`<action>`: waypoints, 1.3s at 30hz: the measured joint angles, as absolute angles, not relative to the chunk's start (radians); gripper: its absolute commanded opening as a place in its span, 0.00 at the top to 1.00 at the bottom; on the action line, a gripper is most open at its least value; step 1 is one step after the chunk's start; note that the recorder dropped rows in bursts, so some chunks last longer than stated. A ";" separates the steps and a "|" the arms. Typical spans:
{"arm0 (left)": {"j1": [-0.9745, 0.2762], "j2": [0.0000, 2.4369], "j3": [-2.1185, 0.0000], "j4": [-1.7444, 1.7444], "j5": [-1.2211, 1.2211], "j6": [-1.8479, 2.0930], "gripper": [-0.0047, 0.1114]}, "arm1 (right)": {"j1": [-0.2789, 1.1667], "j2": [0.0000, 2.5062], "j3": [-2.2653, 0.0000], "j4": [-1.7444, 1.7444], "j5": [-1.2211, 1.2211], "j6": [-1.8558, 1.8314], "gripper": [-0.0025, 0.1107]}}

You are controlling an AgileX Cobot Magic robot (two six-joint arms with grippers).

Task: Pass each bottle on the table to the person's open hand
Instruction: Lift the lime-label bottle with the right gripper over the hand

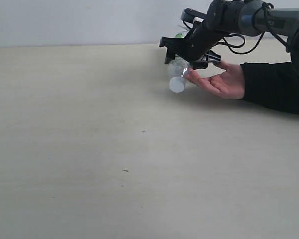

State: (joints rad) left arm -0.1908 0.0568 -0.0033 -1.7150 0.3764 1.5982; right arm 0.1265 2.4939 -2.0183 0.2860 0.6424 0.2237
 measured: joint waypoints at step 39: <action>-0.191 0.057 -0.003 -1.715 0.376 1.598 0.96 | 0.138 2.062 -1.903 0.248 0.817 0.101 0.98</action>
